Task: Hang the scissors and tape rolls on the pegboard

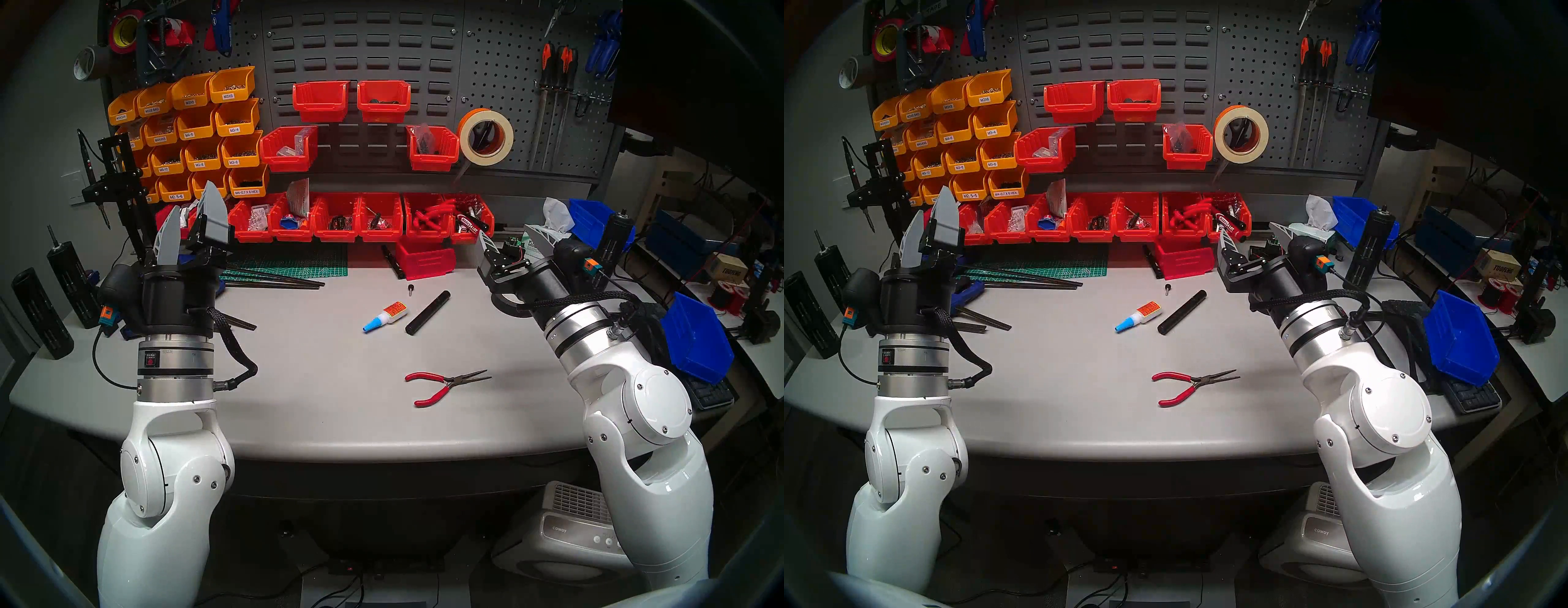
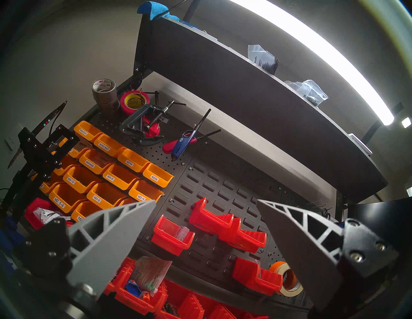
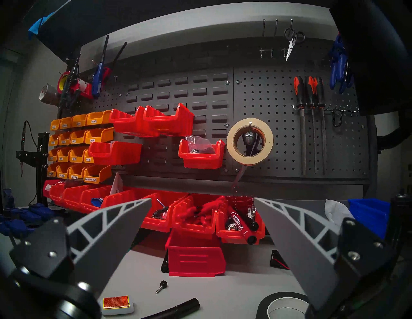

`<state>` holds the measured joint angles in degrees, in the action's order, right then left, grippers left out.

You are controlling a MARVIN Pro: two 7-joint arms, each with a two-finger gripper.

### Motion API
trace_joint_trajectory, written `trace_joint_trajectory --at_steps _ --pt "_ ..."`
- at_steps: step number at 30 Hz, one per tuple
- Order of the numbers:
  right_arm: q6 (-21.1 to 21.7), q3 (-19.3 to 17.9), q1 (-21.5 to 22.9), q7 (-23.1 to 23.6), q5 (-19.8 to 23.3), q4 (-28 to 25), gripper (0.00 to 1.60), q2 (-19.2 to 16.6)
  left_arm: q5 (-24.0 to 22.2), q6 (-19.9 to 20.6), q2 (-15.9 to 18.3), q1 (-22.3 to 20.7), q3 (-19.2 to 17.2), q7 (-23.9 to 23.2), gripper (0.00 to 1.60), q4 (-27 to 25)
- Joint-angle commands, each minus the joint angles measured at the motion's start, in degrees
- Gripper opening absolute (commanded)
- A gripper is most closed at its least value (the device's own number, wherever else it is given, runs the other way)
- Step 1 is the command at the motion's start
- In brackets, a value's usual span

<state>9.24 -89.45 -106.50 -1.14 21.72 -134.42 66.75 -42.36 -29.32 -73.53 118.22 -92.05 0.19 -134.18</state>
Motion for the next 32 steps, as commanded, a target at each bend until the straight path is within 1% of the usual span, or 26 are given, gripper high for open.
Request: trace_joint_trajectory --at_steps 1,32 --pt "-0.6 -0.2 0.8 0.0 -0.2 -2.2 1.60 0.1 -0.1 -0.3 0.0 -0.8 -0.1 -0.1 1.60 -1.7" --pt "-0.6 -0.2 0.8 0.0 -0.3 -2.2 1.60 0.2 -0.1 -0.5 0.3 -0.8 0.0 0.2 1.60 -1.7"
